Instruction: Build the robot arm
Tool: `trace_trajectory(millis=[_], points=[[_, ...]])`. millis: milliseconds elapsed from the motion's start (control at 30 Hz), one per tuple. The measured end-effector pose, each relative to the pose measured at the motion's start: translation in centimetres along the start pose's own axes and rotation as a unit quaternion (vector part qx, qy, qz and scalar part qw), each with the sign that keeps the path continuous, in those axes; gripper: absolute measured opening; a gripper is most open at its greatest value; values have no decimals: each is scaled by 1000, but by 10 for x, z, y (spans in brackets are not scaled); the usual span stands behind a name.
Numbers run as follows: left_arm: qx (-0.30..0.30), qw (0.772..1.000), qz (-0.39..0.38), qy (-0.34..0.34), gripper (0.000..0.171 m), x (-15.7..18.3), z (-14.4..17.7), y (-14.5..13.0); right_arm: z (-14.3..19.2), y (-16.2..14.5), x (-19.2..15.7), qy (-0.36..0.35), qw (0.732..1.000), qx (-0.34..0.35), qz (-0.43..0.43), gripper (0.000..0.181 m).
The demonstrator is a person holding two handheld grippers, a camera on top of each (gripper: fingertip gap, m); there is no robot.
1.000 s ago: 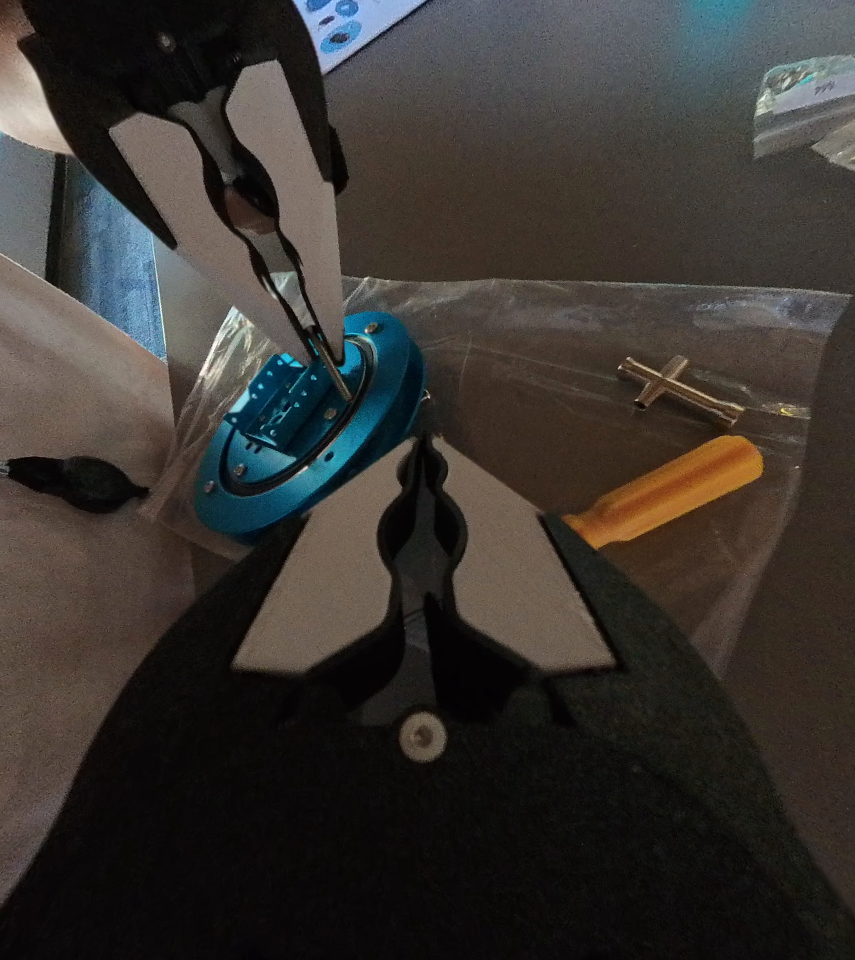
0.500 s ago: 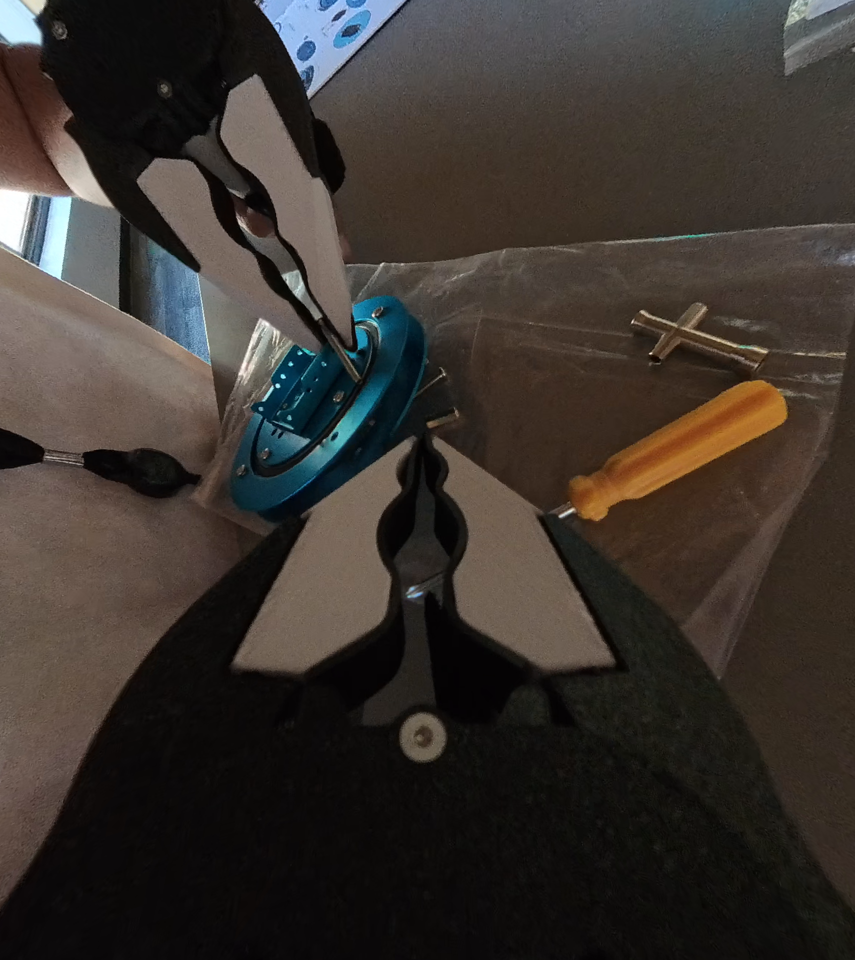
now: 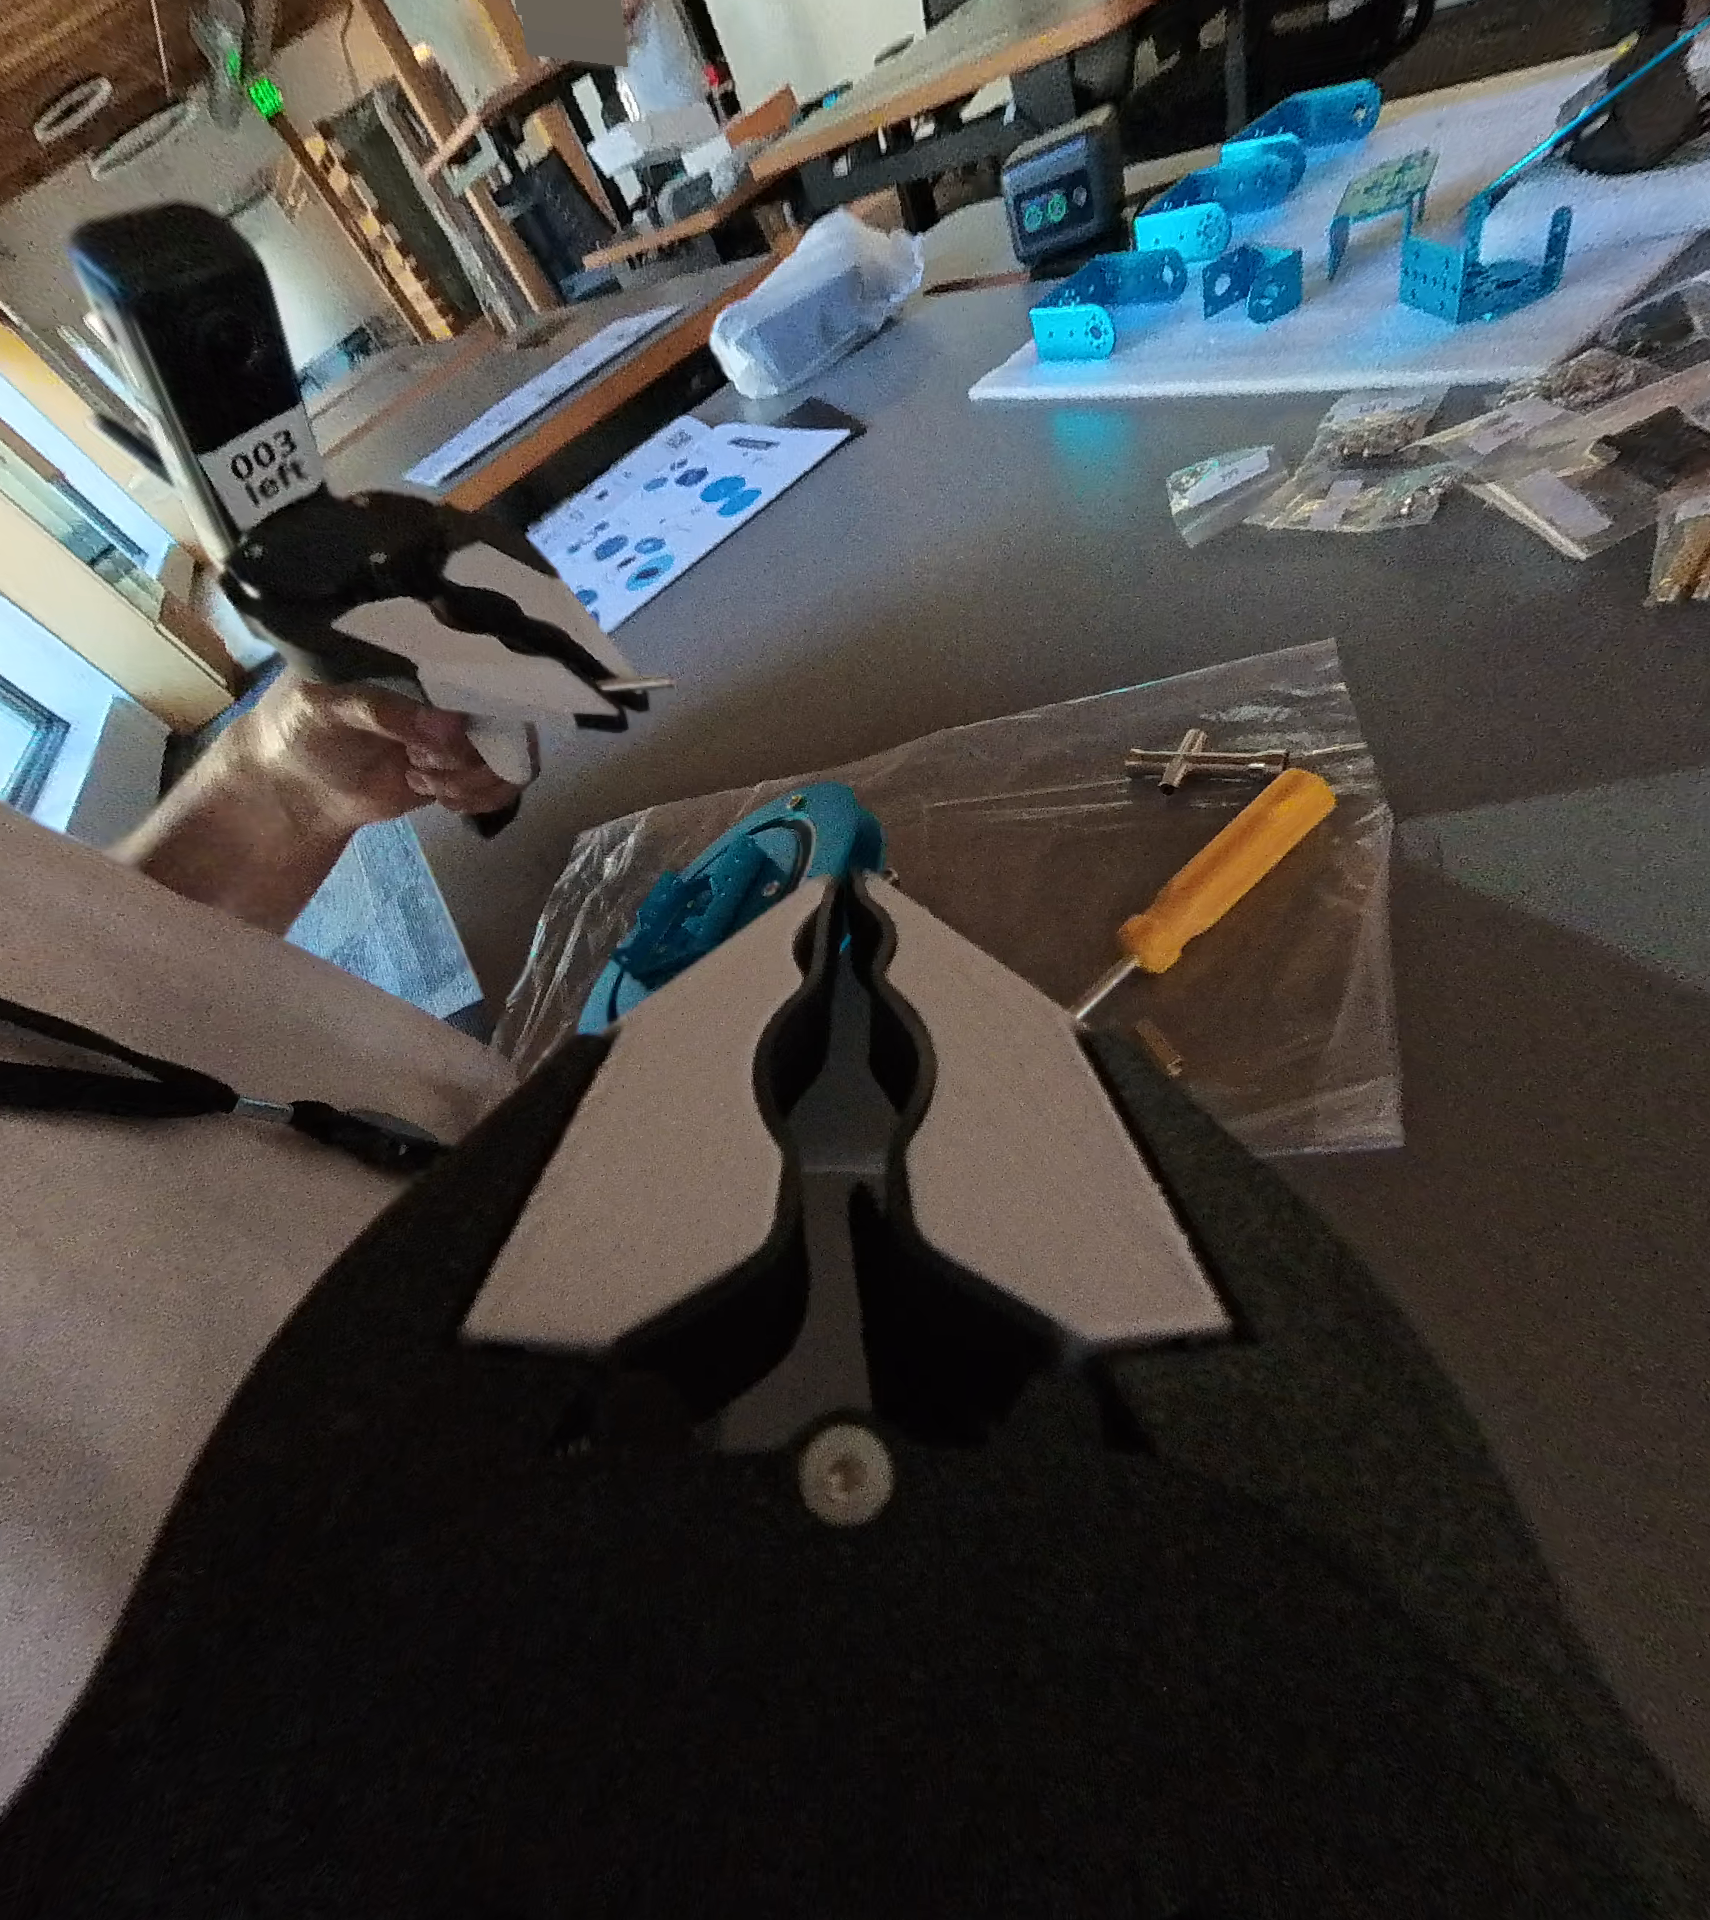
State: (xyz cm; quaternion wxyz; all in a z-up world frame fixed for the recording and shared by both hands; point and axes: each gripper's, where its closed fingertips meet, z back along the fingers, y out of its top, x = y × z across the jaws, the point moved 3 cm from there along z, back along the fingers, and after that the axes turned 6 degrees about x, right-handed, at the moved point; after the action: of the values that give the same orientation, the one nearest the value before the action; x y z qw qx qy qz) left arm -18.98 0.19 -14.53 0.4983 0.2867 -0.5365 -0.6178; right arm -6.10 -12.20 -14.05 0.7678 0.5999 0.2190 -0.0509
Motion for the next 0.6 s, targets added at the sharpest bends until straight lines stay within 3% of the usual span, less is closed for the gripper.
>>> trace_trajectory(millis=[167,300,467,600], points=[[69,994,47,67,4,7,22,-6,16,-3,-16,0,997,75,14,0],[99,991,39,76,4,25,30,-12,23,-14,-37,31,994,98,30,1],[93,992,-12,85,4,57,42,-22,26,-46,-70,41,994,75,69,4],[86,992,-50,77,4,92,46,-46,26,-79,-101,55,992,102,49,11]])
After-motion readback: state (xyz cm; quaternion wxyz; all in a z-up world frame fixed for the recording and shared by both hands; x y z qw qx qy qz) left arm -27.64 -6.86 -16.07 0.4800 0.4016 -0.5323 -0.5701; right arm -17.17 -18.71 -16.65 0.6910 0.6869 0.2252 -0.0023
